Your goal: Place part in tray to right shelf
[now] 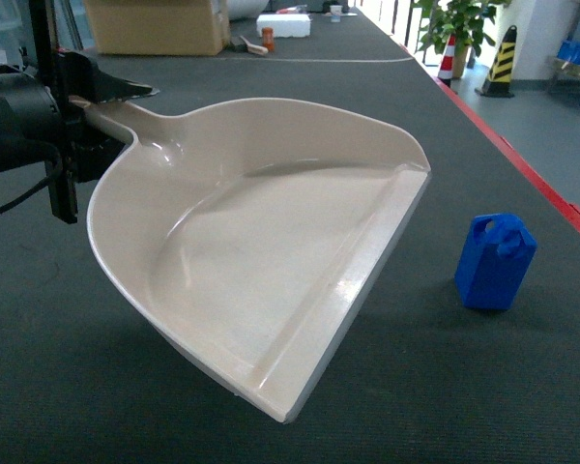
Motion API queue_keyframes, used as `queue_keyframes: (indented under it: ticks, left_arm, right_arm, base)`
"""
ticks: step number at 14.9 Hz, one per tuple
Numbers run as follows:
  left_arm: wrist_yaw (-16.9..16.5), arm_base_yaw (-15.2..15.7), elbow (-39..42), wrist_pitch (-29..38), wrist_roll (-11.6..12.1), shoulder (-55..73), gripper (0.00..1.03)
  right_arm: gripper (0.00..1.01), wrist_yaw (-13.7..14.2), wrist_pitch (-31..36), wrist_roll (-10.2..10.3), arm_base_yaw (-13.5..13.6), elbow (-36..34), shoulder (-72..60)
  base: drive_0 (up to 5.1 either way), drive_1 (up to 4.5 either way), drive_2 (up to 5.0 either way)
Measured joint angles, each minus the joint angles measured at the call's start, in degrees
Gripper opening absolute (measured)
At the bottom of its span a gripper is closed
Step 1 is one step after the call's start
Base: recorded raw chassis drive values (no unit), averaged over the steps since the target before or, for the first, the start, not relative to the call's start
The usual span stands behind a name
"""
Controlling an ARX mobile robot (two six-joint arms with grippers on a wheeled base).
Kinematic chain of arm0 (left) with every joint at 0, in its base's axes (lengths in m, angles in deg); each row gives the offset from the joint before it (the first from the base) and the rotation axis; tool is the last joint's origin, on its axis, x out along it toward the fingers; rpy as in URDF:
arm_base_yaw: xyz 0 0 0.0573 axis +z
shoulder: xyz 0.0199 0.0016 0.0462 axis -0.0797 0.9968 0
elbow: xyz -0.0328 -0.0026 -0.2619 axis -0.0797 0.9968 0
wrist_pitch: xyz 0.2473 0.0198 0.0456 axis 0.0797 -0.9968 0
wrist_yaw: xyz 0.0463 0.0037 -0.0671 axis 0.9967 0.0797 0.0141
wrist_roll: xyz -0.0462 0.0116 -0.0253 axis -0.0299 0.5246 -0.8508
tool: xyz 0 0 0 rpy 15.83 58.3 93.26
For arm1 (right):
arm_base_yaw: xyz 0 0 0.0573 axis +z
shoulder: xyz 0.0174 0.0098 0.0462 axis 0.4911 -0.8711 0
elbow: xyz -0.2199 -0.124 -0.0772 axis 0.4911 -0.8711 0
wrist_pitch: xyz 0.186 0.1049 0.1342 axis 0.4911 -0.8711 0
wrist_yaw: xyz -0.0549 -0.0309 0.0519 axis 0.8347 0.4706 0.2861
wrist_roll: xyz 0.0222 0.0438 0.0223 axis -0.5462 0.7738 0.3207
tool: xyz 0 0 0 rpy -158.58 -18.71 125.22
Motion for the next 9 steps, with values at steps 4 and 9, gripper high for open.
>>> queue_keyframes:
  ticks: [4,9]
  left_arm:
    - [0.02,0.04,0.02,0.04,0.0,-0.17,0.17]
    - [0.02,0.09,0.02,-0.02,0.0,-0.17,0.16]
  right_arm:
    - [0.98,-9.44,25.24,-4.74,-5.6,7.52,-37.57]
    - [0.98,-15.63,28.55,-8.2,-2.01,26.71,-73.61]
  base:
    - [0.0,0.0,0.0]
    - [0.0,0.0,0.0]
